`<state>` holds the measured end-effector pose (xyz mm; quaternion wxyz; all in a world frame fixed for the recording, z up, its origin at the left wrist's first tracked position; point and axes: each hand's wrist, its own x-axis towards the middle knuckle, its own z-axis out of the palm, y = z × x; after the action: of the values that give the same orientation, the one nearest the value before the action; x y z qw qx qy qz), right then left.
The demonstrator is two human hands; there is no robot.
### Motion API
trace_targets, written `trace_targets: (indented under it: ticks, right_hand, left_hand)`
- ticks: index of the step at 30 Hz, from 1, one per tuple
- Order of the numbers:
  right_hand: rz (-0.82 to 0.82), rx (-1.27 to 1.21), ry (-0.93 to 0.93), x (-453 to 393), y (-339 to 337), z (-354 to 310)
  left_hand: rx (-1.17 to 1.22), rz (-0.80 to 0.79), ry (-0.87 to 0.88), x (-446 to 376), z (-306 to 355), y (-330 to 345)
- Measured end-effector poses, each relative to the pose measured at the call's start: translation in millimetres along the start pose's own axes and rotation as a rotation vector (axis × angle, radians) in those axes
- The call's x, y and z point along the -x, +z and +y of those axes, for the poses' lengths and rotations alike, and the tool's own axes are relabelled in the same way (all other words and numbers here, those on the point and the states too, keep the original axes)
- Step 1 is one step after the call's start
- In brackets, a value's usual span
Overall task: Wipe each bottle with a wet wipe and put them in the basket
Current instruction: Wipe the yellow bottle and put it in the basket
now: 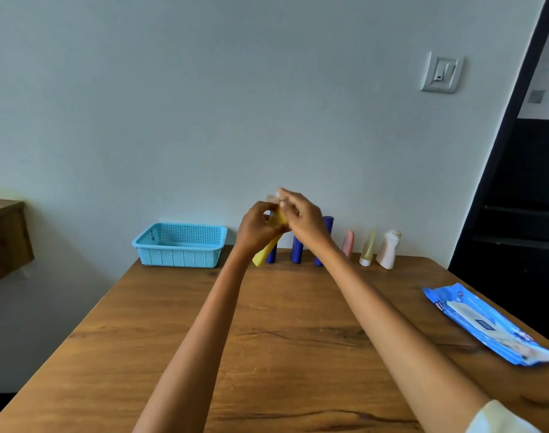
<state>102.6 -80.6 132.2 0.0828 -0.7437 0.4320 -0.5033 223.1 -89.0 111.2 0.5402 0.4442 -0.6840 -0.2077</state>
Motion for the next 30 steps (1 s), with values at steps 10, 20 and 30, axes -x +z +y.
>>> trace_targets:
  ticks: [10,20,30]
  right_hand:
    - [0.055,0.132,-0.303,28.4,6.5,12.5]
    - [-0.072,0.153,-0.146,-1.3,1.6,-4.0]
    - [0.044,0.385,-0.457,30.8,6.4,13.6]
  left_hand:
    - [-0.008,0.081,0.032,-4.7,-6.4,-13.0]
    - [-0.002,-0.002,0.017,-5.0,-2.4,-14.5]
    - [-0.039,0.186,0.059,-3.9,-12.1,-18.9]
